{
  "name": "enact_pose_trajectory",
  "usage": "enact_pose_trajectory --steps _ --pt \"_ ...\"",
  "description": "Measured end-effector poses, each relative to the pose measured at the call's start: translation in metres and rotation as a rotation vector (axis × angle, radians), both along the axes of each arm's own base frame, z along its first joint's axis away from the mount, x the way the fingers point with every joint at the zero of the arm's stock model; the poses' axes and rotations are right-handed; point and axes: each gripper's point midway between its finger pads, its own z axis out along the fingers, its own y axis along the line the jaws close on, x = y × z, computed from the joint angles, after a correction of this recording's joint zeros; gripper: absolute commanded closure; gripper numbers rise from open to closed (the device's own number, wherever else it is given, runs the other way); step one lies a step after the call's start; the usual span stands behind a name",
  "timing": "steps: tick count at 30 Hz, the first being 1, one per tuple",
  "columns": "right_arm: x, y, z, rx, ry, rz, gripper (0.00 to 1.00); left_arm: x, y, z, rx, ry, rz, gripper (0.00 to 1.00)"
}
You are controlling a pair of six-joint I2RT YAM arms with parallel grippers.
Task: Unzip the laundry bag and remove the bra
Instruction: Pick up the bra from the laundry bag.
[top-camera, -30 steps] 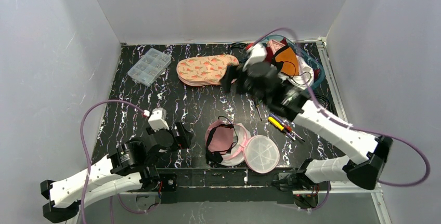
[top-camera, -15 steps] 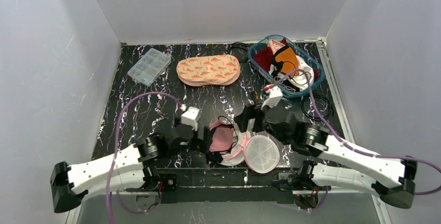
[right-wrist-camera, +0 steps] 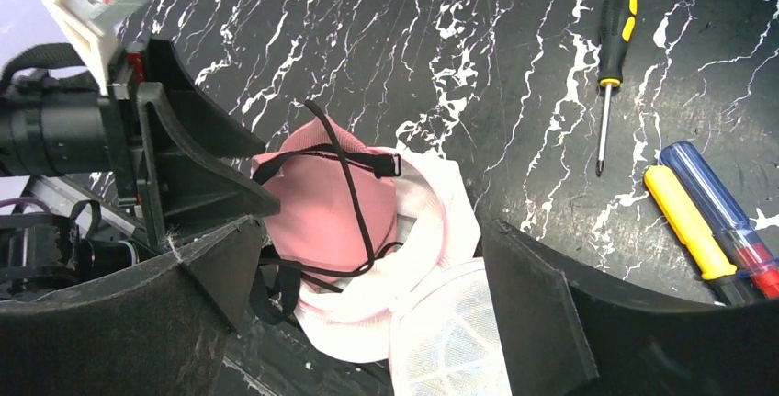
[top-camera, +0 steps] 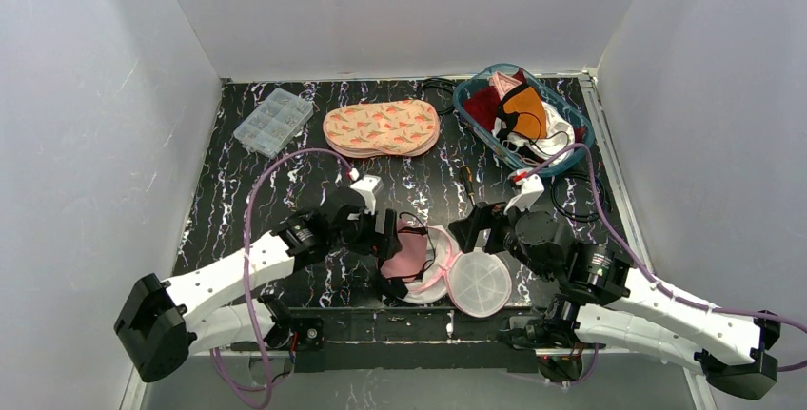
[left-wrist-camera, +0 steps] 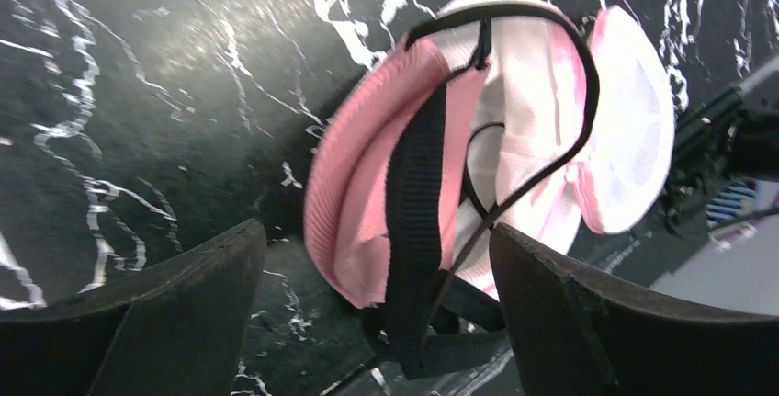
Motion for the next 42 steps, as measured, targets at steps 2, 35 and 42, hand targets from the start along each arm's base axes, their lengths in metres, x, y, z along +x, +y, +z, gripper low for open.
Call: enact_pose_trajectory --steps 2,35,42 --pt "0.0 0.0 -0.002 -0.002 0.003 0.002 0.03 -0.007 -0.005 -0.007 -0.027 0.051 -0.011 0.2" --pt "-0.019 0.015 -0.003 0.088 0.035 0.117 0.01 -0.028 -0.007 0.046 -0.261 0.03 -0.005 1.0" --pt "-0.038 0.035 0.006 0.167 -0.006 0.282 0.01 -0.038 -0.011 0.096 -0.455 -0.09 -0.066 1.0"
